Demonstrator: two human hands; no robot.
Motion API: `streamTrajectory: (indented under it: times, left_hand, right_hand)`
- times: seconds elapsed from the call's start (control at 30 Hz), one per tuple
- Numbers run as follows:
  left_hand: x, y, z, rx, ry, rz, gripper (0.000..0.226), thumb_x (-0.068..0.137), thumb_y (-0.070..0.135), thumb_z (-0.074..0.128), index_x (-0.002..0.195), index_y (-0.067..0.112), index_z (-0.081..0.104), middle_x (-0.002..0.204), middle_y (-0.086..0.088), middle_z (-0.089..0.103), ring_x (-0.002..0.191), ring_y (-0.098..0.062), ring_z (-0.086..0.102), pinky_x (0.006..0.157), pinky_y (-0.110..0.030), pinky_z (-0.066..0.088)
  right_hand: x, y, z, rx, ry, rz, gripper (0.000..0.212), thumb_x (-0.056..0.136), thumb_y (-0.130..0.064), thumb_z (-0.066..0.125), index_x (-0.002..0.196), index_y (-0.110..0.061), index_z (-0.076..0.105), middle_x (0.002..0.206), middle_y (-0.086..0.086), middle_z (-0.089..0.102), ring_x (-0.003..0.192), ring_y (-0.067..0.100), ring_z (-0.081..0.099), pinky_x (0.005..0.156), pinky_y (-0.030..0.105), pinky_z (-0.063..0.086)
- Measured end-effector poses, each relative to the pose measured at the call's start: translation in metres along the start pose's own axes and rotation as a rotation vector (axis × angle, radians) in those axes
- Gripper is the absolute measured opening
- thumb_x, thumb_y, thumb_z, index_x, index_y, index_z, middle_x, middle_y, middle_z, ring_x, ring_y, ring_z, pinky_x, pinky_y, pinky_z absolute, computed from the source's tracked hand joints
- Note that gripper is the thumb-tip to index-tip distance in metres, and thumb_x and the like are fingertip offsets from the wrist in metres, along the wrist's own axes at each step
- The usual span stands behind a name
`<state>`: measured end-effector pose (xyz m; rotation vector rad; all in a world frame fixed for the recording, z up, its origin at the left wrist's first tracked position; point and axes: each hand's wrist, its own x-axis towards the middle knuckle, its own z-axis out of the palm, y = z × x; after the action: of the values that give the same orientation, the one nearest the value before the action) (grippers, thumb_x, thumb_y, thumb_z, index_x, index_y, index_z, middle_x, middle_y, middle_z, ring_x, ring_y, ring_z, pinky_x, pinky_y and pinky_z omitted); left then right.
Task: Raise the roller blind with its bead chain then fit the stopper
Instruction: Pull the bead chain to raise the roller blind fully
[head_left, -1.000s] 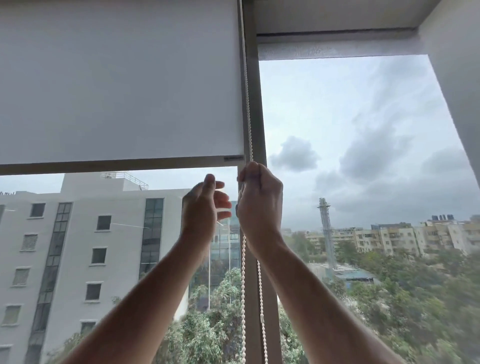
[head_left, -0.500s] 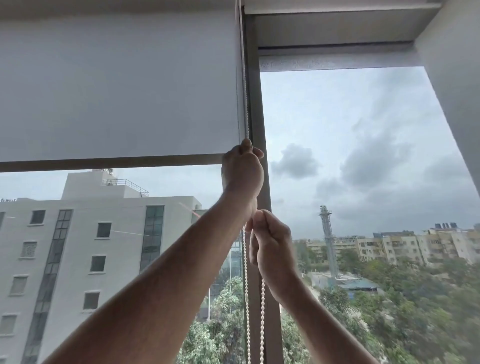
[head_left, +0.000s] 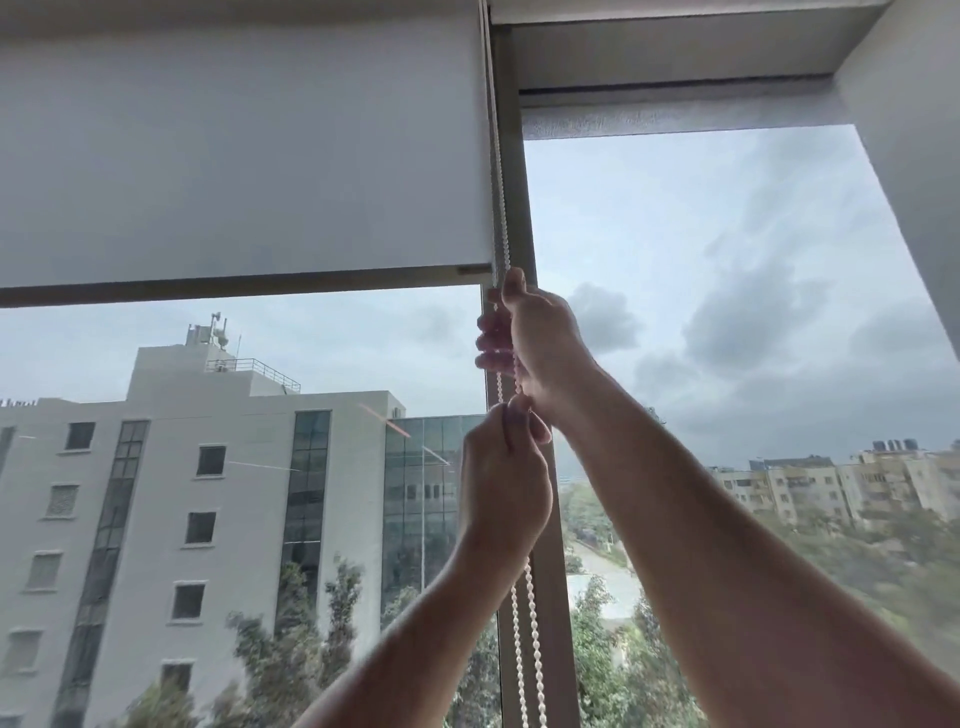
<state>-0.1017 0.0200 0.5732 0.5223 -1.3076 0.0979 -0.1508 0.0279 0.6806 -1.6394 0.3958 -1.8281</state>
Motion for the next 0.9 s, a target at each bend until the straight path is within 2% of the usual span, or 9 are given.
streamTrajectory:
  times: [0.1,0.2,0.3,0.4,0.5,0.57,0.63,0.8,0.9]
  left_hand:
    - [-0.004,-0.002,-0.004,-0.009,-0.011,-0.009,0.046,0.103,0.017,0.04,0.058,0.022,0.048,0.045,0.017,0.051,0.042,-0.003,0.041,0.042,-0.016,0.028]
    - [-0.002,-0.008,-0.017,0.011,-0.059,0.013,0.049,0.103,0.015,0.04,0.056,0.026,0.048,0.042,0.011,0.043,0.04,-0.005,0.032,0.042,-0.019,0.023]
    - [-0.003,-0.023,-0.033,-0.046,-0.193,-0.008,0.05,0.104,0.021,0.043,0.056,0.031,0.054,0.044,0.007,0.039,0.04,-0.009,0.03,0.041,-0.026,0.023]
    - [-0.009,-0.042,-0.045,-0.198,-0.381,-0.131,0.055,0.096,0.061,0.038,0.055,0.028,0.055,0.042,0.007,0.039,0.037,-0.009,0.031,0.042,-0.022,0.028]
    - [-0.005,-0.06,-0.053,-0.13,-0.42,-0.156,0.084,0.081,0.085,0.02,0.064,0.017,0.066,0.049,-0.003,0.057,0.046,-0.02,0.056,0.057,-0.036,0.054]
    - [0.005,-0.062,-0.057,-0.178,-0.368,-0.187,0.081,0.079,0.085,0.02,0.075,0.025,0.074,0.058,-0.003,0.065,0.058,-0.018,0.065,0.066,-0.038,0.059]
    - [0.019,-0.057,-0.058,-0.203,-0.313,-0.199,0.076,0.079,0.082,0.023,0.075,0.027,0.075,0.06,-0.001,0.065,0.061,-0.016,0.066,0.065,-0.034,0.059]
    - [0.06,-0.021,-0.055,-0.147,-0.234,-0.129,0.066,0.095,0.061,0.023,0.089,0.015,0.07,0.079,-0.022,0.067,0.074,-0.027,0.069,0.065,-0.027,0.059]
    - [0.085,0.008,-0.044,-0.154,-0.239,-0.129,0.055,0.103,0.049,0.028,0.101,0.008,0.064,0.096,-0.025,0.068,0.088,-0.033,0.07,0.063,-0.022,0.058]
  right_hand:
    - [0.008,-0.011,0.018,-0.02,0.135,0.0,0.043,0.105,-0.028,0.04,0.066,-0.018,0.056,0.045,-0.007,0.041,0.027,0.008,0.034,0.033,0.014,0.028]
    - [-0.002,-0.011,0.027,-0.097,0.242,-0.14,0.038,0.084,-0.009,0.039,0.048,-0.019,0.047,0.038,-0.011,0.036,0.042,0.02,0.034,0.047,0.027,0.027]
    - [-0.026,-0.003,0.032,-0.166,0.23,-0.284,0.023,0.064,-0.009,0.036,0.05,-0.023,0.047,0.04,-0.012,0.033,0.052,0.017,0.032,0.055,0.035,0.024]
    - [-0.04,0.012,0.03,-0.145,0.22,-0.356,0.026,0.074,-0.01,0.039,0.053,-0.022,0.047,0.042,-0.011,0.033,0.049,0.01,0.028,0.055,0.035,0.023]
    - [-0.041,0.025,0.024,-0.123,0.239,-0.348,0.028,0.084,-0.012,0.04,0.056,-0.016,0.046,0.045,-0.01,0.032,0.054,0.014,0.029,0.056,0.037,0.023]
    - [-0.038,0.027,0.02,-0.09,0.229,-0.353,0.036,0.087,-0.01,0.04,0.052,-0.018,0.042,0.046,-0.01,0.031,0.055,0.016,0.027,0.056,0.037,0.022]
    - [-0.037,0.027,0.016,-0.079,0.229,-0.373,0.041,0.09,-0.01,0.041,0.05,-0.02,0.043,0.045,-0.011,0.032,0.055,0.017,0.029,0.056,0.037,0.023]
    - [-0.051,0.048,0.005,-0.161,0.244,-0.445,0.038,0.093,-0.011,0.043,0.055,-0.019,0.046,0.046,-0.01,0.038,0.051,0.012,0.035,0.051,0.028,0.028]
    - [-0.068,0.07,0.0,-0.123,0.205,-0.41,0.042,0.096,-0.011,0.044,0.056,-0.021,0.046,0.048,-0.011,0.039,0.054,0.016,0.033,0.053,0.033,0.026]
